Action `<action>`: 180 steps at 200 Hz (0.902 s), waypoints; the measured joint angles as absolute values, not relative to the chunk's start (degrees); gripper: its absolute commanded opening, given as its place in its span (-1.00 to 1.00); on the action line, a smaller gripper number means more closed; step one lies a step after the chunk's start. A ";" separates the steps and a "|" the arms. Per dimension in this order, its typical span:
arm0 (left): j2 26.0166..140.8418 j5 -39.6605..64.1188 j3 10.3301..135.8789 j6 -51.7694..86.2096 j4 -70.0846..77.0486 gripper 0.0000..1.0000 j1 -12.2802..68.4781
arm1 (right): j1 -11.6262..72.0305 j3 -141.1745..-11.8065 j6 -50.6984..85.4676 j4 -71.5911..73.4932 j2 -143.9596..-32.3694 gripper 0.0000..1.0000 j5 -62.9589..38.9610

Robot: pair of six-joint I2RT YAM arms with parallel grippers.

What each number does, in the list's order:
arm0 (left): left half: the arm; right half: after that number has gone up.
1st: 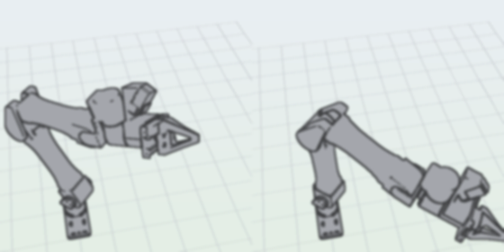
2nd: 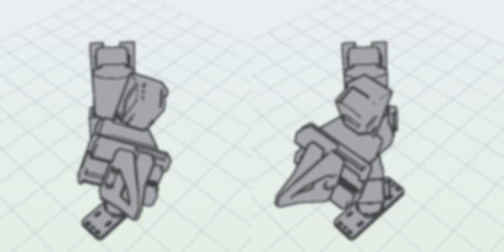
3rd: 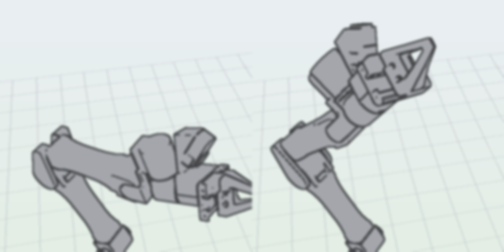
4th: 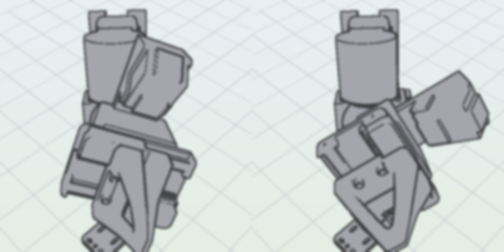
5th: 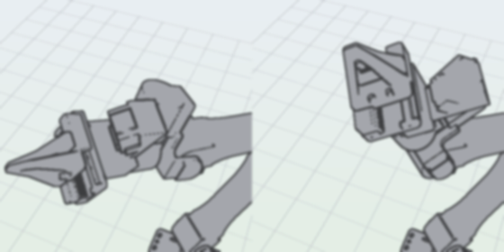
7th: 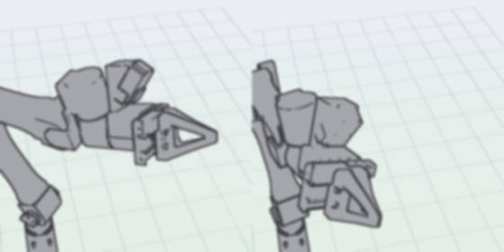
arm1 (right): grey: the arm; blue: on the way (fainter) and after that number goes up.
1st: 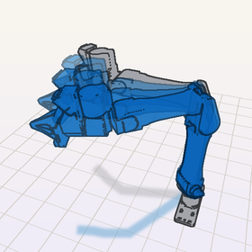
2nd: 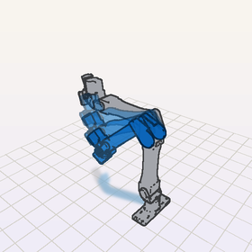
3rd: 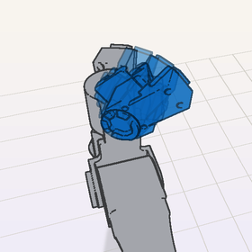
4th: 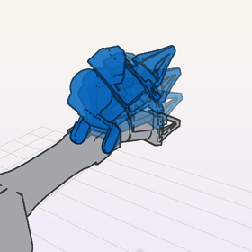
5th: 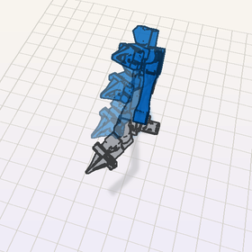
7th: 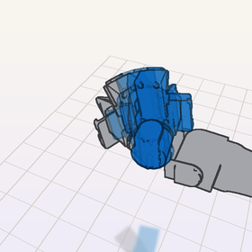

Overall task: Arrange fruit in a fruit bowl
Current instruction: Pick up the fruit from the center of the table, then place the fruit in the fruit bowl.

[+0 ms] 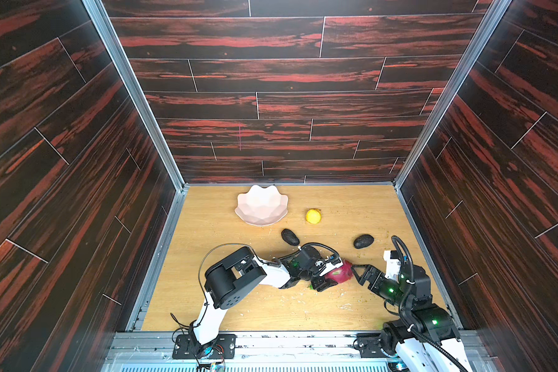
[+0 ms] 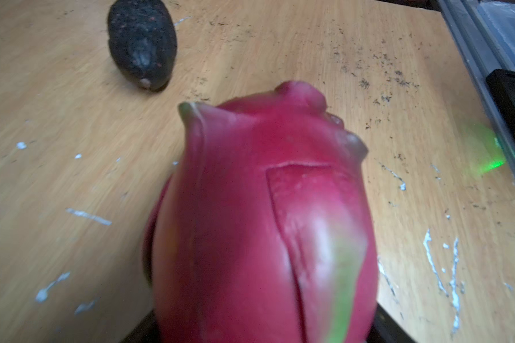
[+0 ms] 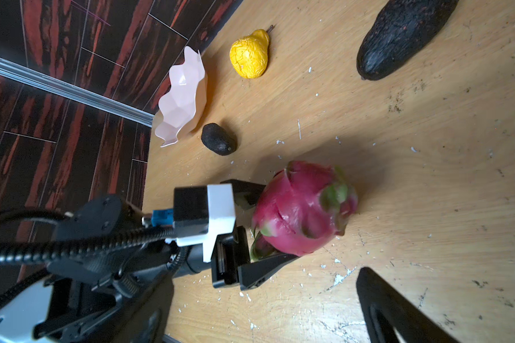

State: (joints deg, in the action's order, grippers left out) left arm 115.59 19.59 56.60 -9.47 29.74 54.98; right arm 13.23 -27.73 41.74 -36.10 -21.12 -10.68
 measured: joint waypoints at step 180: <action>108.66 -15.66 86.52 0.95 -6.15 0.22 21.87 | 26.11 -51.16 11.11 8.69 -75.85 0.97 -11.68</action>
